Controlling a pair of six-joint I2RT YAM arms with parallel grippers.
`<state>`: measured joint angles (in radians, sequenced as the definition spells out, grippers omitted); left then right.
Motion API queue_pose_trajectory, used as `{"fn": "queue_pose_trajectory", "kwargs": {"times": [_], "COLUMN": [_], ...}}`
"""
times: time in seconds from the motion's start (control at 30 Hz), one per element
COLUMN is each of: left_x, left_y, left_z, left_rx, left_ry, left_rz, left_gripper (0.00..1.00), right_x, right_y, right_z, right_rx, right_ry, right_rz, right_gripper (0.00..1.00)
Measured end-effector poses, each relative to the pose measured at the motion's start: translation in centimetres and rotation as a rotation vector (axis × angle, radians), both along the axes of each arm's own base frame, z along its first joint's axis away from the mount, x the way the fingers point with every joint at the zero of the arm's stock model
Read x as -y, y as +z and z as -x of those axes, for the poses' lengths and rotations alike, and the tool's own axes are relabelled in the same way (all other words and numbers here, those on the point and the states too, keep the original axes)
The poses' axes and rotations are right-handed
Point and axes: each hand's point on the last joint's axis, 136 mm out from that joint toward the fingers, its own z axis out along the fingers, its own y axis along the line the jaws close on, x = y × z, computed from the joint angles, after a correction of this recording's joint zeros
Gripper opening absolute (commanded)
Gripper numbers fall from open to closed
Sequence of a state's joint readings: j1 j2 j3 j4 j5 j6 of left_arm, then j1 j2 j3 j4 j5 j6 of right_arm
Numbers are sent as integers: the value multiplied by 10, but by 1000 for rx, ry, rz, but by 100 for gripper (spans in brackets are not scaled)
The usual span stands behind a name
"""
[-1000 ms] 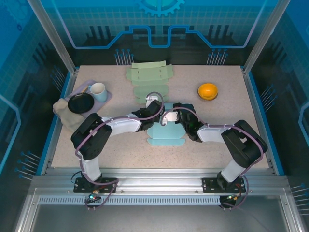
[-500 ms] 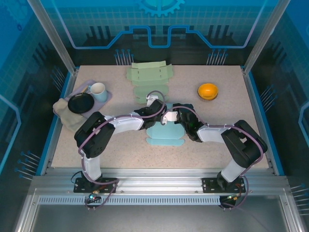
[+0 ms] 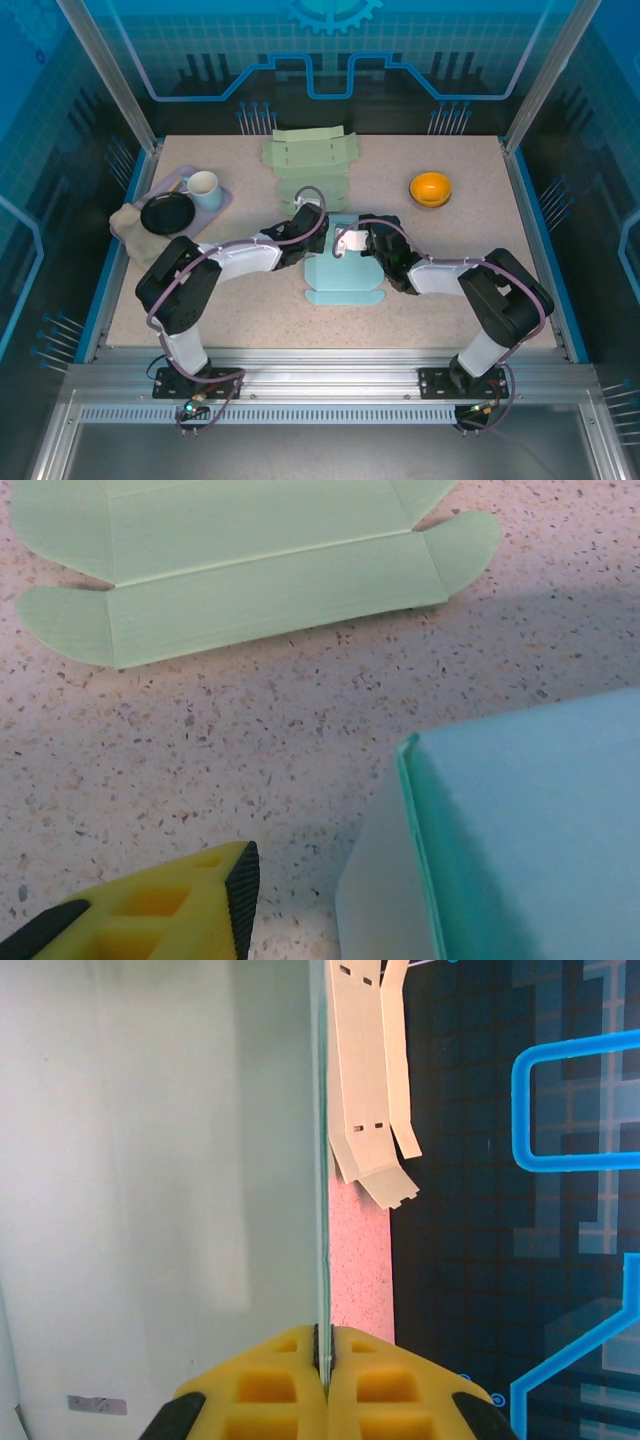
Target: Fold the paper box
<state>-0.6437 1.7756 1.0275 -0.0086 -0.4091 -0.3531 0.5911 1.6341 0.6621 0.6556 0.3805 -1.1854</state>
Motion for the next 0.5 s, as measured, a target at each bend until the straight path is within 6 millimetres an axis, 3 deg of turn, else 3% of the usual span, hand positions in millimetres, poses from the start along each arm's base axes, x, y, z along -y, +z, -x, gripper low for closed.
{"fn": "queue_pose_trajectory", "kwargs": {"times": [0.2, 0.5], "left_x": [0, 3], "left_y": [-6, -12], "left_z": [15, 16], "left_rx": [-30, -35], "left_ry": [-46, -66], "left_rz": [36, 37], "left_gripper": [46, 42], "right_x": [3, 10], "right_y": [-1, -1], "right_z": [-1, -3], "right_rx": [-3, 3], "right_ry": [-20, -61], "right_rz": [-5, 4], "right_gripper": [0, 0]}}
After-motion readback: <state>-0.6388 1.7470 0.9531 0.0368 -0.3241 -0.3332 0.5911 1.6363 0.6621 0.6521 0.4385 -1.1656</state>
